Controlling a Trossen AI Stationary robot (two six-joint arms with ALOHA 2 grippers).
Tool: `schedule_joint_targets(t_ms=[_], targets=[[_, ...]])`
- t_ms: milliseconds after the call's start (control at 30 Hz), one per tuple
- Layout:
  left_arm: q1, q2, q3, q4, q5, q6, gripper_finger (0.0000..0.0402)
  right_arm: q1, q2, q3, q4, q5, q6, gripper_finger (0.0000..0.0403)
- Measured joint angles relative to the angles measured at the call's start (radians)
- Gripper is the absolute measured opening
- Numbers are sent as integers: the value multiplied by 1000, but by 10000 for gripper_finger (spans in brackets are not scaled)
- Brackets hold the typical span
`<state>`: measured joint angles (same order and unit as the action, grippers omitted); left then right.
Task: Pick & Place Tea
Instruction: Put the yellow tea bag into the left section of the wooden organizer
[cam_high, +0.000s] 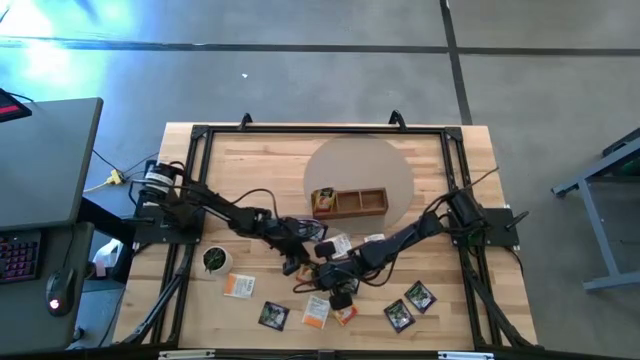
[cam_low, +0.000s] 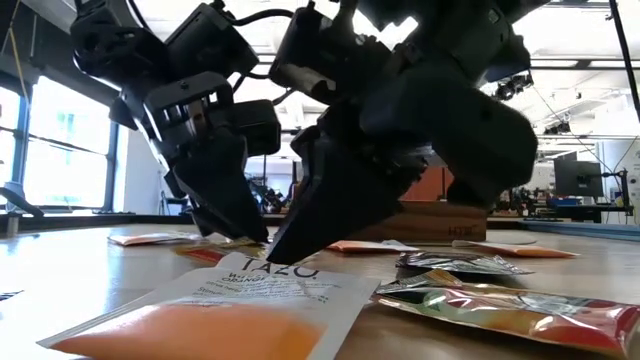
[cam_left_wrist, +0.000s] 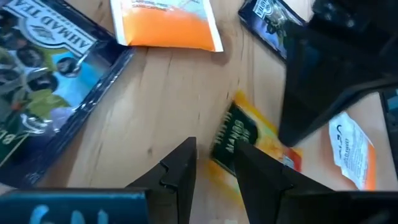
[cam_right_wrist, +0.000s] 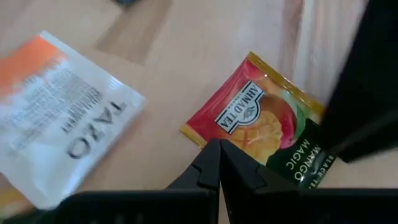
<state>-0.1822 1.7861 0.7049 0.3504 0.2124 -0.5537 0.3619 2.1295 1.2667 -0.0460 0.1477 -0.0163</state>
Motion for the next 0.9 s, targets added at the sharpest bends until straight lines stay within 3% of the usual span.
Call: schedule_joint_targets(t_ms=[433, 733, 900], targets=[[0, 1, 12, -40, 47, -20, 107, -20, 2, -2, -29, 8, -9, 2], [0, 2, 11, -45, 27, 6, 12, -21, -29, -7, -53, 2, -10, 15], [-2, 4, 30, -57, 9, 10, 9, -20, -102, -14, -178, -1, -28, 16]])
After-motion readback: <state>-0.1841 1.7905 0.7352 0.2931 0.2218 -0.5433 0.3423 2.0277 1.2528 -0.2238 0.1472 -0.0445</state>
